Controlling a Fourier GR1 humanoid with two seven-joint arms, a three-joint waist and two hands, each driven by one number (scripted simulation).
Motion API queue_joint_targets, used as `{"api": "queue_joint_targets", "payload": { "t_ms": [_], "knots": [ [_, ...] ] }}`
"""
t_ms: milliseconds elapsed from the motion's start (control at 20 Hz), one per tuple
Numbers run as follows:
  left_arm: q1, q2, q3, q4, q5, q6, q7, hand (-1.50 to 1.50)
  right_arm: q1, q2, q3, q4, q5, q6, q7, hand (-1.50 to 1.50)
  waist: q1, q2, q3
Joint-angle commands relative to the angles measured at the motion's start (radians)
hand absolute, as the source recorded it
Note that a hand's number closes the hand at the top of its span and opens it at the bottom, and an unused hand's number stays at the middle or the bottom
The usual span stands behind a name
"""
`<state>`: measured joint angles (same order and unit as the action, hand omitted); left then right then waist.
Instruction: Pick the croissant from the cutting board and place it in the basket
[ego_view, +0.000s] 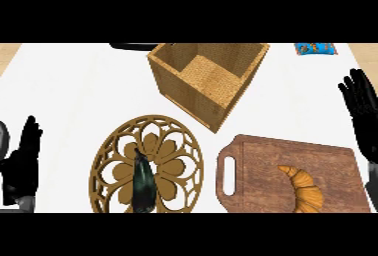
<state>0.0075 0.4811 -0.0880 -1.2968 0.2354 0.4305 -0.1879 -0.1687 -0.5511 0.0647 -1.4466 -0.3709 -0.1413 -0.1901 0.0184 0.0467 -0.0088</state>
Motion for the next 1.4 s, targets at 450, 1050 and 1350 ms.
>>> {"api": "queue_joint_targets", "payload": {
  "t_ms": [450,1050,1350],
  "knots": [
    [-0.214,0.076,-0.141,-0.135,-0.068,-0.195,0.055,0.0,0.07,0.413,0.475,-0.22,-0.02,0.072,0.05,1.5,-0.042,-0.054,0.008],
    [-0.213,0.107,-0.124,-0.176,-0.057,-0.223,0.122,0.0,-0.116,-0.033,0.45,-0.424,0.6,-0.142,0.581,-1.5,-0.058,-0.071,-0.005],
    [-0.221,0.099,-0.132,-0.193,-0.061,-0.228,0.12,0.0,-0.231,-0.321,0.512,-0.482,0.557,0.279,0.778,-1.5,-0.028,-0.06,-0.002]
  ]
}}
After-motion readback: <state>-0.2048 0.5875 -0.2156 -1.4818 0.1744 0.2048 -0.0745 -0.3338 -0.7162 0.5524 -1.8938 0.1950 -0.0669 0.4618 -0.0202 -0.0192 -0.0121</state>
